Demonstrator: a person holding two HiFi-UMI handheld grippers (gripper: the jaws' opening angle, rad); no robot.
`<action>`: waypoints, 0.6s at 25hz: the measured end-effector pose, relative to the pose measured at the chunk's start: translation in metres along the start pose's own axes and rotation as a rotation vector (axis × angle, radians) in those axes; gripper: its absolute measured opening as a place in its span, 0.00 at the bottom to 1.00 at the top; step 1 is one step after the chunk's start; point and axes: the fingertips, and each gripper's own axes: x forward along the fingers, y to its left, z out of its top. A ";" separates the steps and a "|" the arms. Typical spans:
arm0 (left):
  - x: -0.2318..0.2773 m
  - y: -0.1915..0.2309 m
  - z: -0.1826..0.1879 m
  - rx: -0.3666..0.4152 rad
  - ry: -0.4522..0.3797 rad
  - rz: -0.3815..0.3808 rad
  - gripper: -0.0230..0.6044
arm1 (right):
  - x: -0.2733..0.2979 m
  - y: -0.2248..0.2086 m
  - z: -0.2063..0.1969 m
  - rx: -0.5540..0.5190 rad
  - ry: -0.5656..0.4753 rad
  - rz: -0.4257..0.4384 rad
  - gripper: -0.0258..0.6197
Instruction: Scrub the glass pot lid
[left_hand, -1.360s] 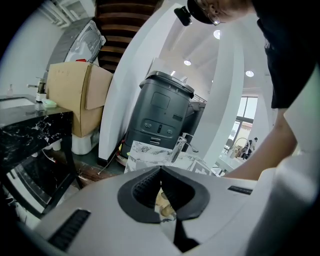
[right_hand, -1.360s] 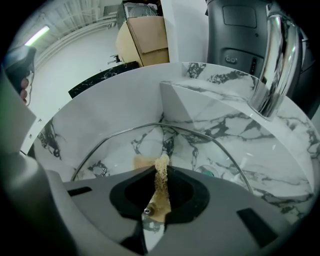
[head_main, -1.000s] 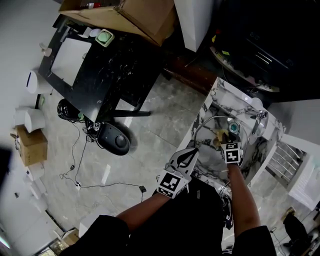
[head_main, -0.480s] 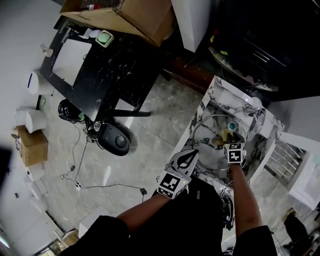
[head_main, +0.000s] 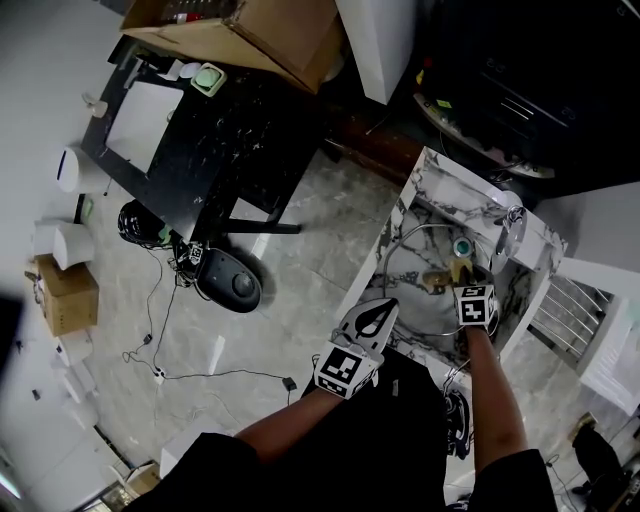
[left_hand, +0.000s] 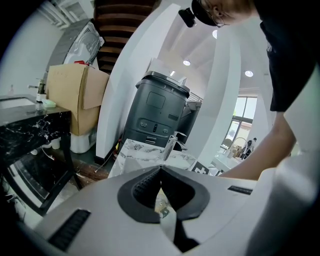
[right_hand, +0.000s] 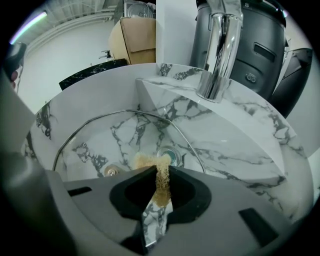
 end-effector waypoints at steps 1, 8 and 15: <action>-0.001 -0.001 0.000 0.000 -0.001 -0.001 0.06 | -0.003 -0.002 -0.002 0.012 0.004 -0.007 0.13; -0.011 -0.007 -0.004 -0.009 -0.003 -0.026 0.06 | -0.016 -0.009 -0.022 0.059 0.041 -0.055 0.13; -0.017 -0.014 -0.005 -0.002 -0.008 -0.057 0.06 | -0.023 -0.013 -0.038 0.087 0.059 -0.086 0.13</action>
